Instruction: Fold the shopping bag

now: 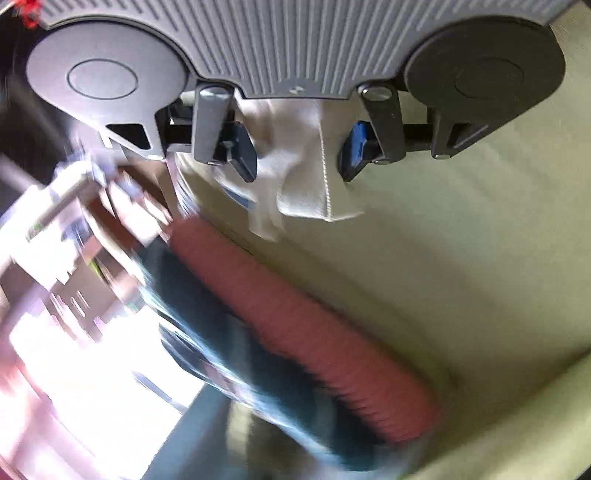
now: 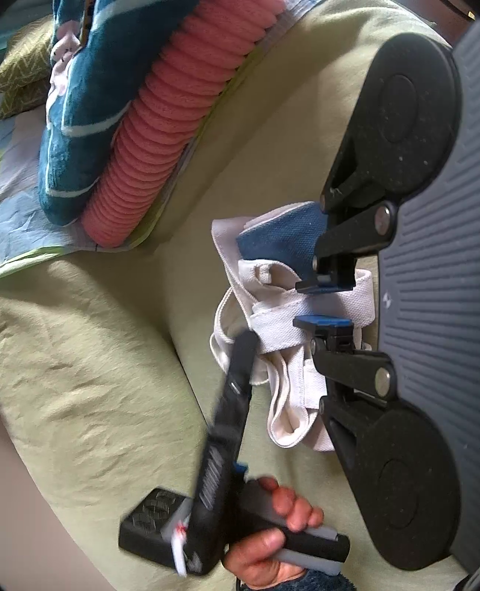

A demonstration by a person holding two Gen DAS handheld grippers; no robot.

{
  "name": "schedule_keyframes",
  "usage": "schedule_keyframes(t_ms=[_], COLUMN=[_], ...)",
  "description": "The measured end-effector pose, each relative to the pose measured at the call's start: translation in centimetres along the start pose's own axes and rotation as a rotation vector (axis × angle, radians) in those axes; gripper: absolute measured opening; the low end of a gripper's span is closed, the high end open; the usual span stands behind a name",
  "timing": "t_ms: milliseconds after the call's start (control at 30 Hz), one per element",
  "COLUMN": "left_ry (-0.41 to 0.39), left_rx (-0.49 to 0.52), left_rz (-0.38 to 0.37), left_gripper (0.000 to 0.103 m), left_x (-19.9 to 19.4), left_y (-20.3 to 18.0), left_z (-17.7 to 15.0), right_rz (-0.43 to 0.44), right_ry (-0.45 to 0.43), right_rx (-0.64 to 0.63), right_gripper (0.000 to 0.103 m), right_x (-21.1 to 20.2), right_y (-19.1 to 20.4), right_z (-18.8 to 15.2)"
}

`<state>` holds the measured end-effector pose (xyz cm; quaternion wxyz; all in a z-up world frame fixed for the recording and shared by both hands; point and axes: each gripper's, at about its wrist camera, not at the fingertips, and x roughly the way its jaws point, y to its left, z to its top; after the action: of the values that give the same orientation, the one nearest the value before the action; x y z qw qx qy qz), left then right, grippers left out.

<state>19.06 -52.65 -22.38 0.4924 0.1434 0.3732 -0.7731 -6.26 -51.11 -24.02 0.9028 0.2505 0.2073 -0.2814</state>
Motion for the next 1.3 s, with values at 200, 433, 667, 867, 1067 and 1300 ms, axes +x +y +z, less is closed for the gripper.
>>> schedule_keyframes(t_ms=[200, 433, 667, 867, 1067, 1300], left_ry=[0.063, 0.198, 0.223, 0.201, 0.167, 0.142], left_rx=[0.332, 0.75, 0.983, 0.923, 0.91, 0.74], left_rz=[0.006, 0.16, 0.296, 0.274, 0.276, 0.23], left_gripper=[0.053, 0.056, 0.057, 0.058, 0.059, 0.057], left_x=[-0.7, 0.4, 1.3, 1.5, 1.3, 0.4], left_y=[-3.3, -8.9, -12.4, -11.1, -11.3, -9.7], left_z=[-0.5, -1.9, -4.5, -4.4, -4.3, -2.8], right_rz=[0.021, 0.062, 0.072, 0.03, 0.018, 0.028], right_ry=[0.02, 0.08, 0.164, 0.204, 0.139, 0.148], right_rx=[0.009, 0.065, 0.131, 0.121, 0.195, 0.158], right_gripper=[0.008, 0.007, 0.007, 0.007, 0.007, 0.007], right_x=[0.1, 0.4, 1.2, 2.0, 1.6, 1.8], right_y=[-0.4, -1.6, -2.2, -1.3, -1.5, -1.7], right_z=[0.1, 0.9, 2.0, 2.7, 1.5, 1.7])
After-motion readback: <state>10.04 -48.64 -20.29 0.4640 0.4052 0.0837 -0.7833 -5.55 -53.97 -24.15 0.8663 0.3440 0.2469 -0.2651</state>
